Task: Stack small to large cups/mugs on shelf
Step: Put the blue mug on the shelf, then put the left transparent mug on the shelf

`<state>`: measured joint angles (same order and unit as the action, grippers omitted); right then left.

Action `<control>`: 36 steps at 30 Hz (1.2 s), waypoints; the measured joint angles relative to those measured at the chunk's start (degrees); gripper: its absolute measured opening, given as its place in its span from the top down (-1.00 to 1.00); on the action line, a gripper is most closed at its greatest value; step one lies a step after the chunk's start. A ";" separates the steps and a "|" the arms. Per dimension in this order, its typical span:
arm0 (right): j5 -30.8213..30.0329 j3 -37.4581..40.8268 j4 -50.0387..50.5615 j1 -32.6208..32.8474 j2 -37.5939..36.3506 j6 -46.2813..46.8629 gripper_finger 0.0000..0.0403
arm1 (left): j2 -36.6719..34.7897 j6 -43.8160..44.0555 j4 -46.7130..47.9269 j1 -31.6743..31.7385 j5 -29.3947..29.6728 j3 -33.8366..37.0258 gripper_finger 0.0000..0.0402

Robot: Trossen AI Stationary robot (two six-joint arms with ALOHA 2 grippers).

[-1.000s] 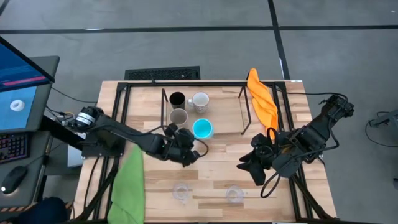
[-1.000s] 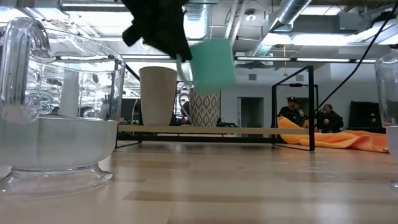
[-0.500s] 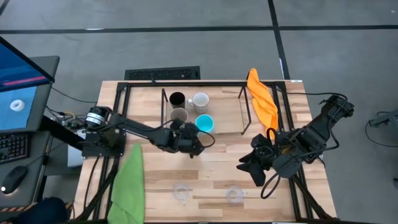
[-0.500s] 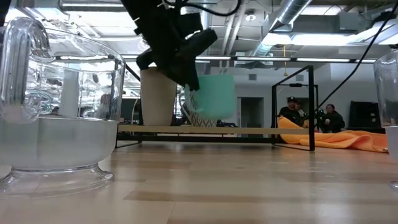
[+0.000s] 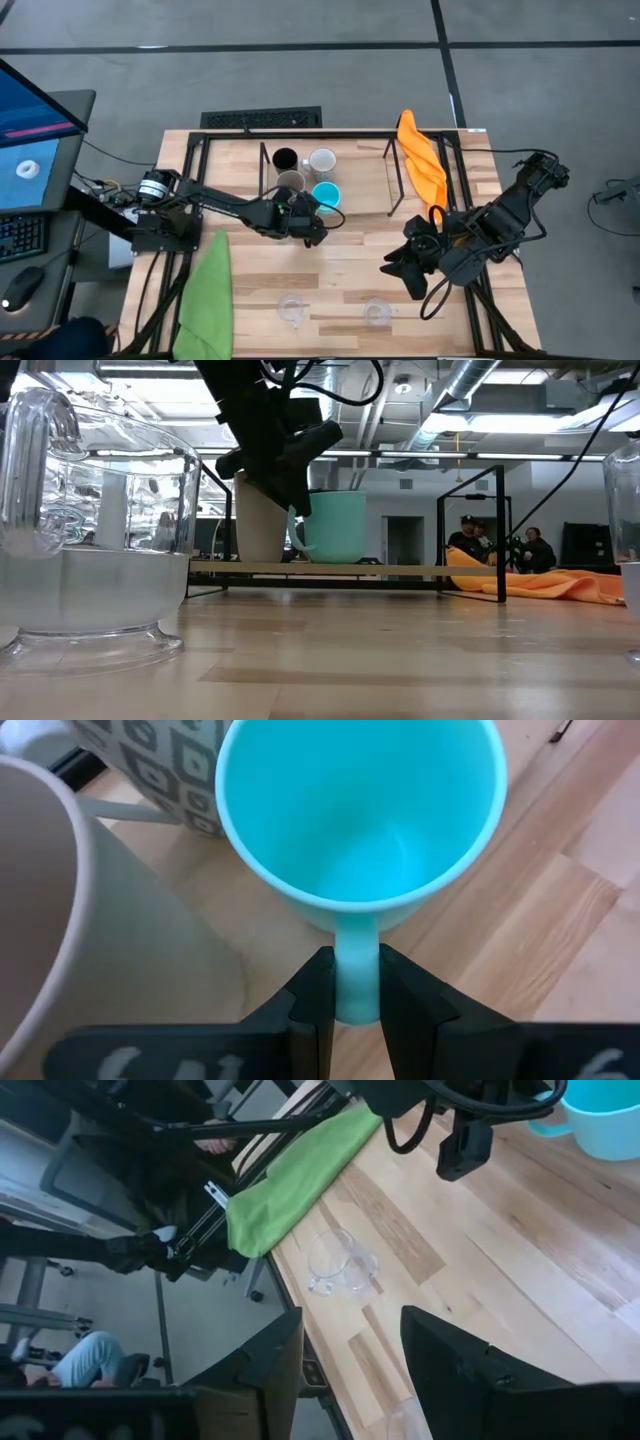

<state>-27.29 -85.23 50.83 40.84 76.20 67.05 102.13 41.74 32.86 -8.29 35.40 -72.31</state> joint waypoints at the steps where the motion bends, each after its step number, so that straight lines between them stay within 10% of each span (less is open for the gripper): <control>1: -0.01 0.00 -0.10 0.00 0.00 0.00 0.05 | 0.00 0.00 0.02 0.00 -0.14 -0.02 0.74; 36: 0.00 0.00 -0.51 0.00 0.00 0.02 0.05 | -0.27 6.60 5.50 -1.51 -4.51 -1.32 0.32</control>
<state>-27.29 -85.23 50.33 40.84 76.20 67.07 101.85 48.34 38.36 -9.81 30.89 -73.63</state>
